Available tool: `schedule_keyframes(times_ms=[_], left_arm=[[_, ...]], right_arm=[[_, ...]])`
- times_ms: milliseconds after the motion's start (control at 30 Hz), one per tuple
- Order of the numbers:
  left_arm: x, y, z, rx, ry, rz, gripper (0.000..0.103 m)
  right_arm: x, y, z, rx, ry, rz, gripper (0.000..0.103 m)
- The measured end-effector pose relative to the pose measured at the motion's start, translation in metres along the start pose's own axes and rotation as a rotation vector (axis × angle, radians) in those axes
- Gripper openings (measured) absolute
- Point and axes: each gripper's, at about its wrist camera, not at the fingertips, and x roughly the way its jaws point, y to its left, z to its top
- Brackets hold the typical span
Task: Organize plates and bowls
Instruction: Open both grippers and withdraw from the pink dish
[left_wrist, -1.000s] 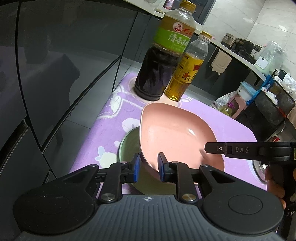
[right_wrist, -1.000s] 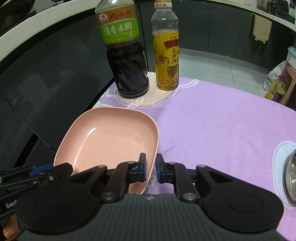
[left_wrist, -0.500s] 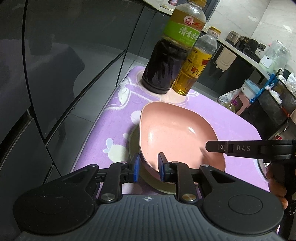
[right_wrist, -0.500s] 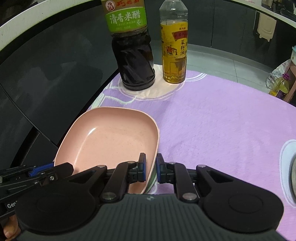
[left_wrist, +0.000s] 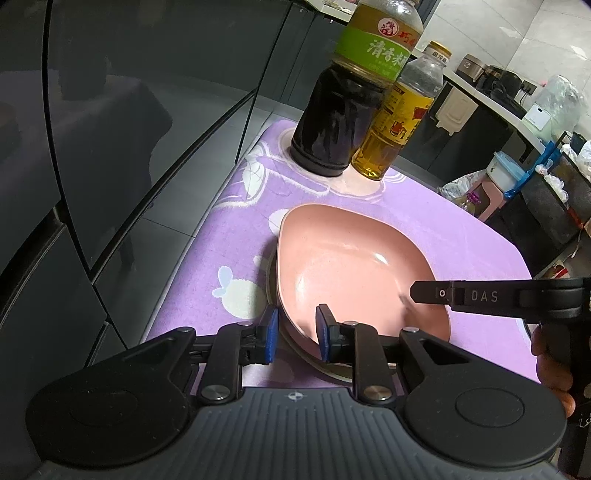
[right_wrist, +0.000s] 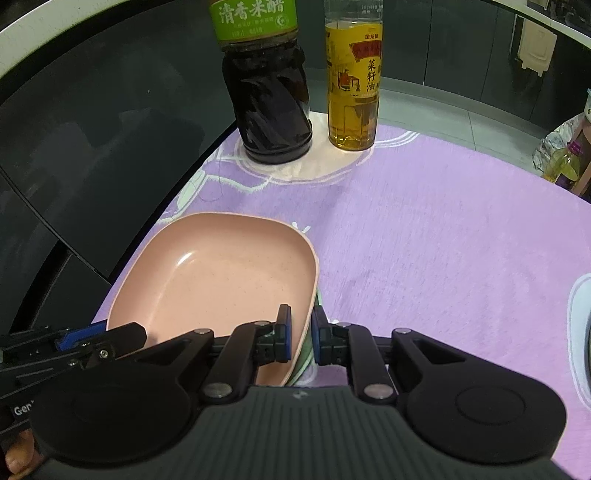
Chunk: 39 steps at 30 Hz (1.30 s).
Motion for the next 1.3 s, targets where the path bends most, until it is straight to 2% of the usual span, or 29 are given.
schedule_keyframes(times_ms=[133,367,500,700,1133,1300], left_arm=[[0.003,0.002,0.000,-0.013,0.019,-0.004,0.021],[-0.004,-0.002,0.002,-0.006,0.005,-0.009,0.032],[-0.009,-0.003,0.003,-0.001,-0.009,0.006,0.033],[-0.019,-0.007,0.005,-0.006,-0.037,0.016,0.033],[-0.028,-0.052,0.001,0.062,-0.050,0.001,0.033],[-0.024,-0.079,-0.001,0.106,-0.029,-0.011,0.033]], right_arm=[[0.004,0.000,0.001,0.002,0.008,-0.001,0.011],[0.004,-0.007,0.001,0.037,0.018,0.027,0.011],[-0.002,-0.012,0.001,0.055,0.000,0.036,0.011],[-0.016,-0.020,-0.001,0.070,-0.035,0.053,0.016],[-0.045,-0.067,-0.019,0.168,-0.104,0.069,0.018],[-0.056,-0.093,-0.030,0.217,-0.128,0.069,0.018]])
